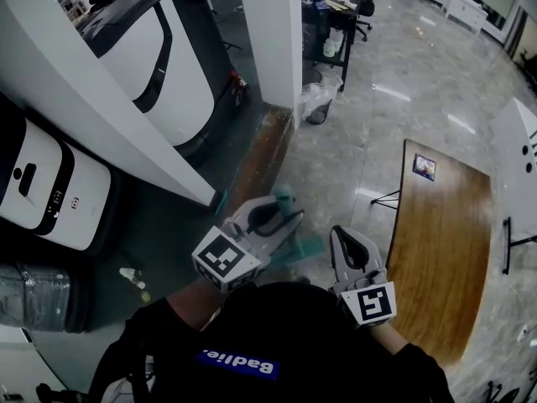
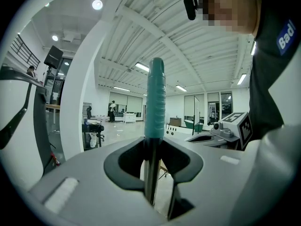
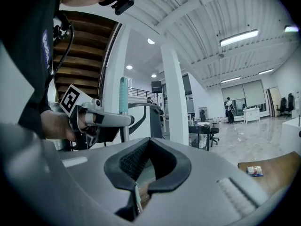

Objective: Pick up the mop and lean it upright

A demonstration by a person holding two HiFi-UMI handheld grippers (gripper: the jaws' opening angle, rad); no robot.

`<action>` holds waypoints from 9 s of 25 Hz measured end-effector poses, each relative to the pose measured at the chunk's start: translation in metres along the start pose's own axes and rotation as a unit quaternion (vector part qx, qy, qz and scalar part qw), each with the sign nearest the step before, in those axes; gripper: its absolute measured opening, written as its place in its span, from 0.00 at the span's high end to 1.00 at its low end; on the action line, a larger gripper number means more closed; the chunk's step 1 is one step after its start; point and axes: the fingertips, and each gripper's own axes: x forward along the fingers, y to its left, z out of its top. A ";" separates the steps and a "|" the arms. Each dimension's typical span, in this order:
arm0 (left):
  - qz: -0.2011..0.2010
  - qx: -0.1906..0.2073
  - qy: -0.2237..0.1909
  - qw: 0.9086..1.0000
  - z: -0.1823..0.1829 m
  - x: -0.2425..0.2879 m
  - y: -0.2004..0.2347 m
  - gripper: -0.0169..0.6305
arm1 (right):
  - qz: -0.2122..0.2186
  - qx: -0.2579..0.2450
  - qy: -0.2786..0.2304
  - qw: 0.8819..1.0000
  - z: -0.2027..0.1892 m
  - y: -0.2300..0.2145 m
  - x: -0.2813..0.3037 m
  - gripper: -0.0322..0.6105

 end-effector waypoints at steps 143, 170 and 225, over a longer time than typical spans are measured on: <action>-0.022 -0.064 0.011 0.998 0.033 0.445 0.559 0.78 | -0.029 -0.014 0.075 0.997 0.053 -0.420 0.557 0.94; 0.153 -0.091 0.088 0.980 -0.013 0.583 0.624 0.78 | 0.161 0.003 0.106 0.981 0.030 -0.587 0.643 0.94; 0.149 -0.158 0.174 0.961 -0.151 0.599 0.729 0.77 | 0.081 -0.009 0.166 0.983 0.013 -0.605 0.681 0.94</action>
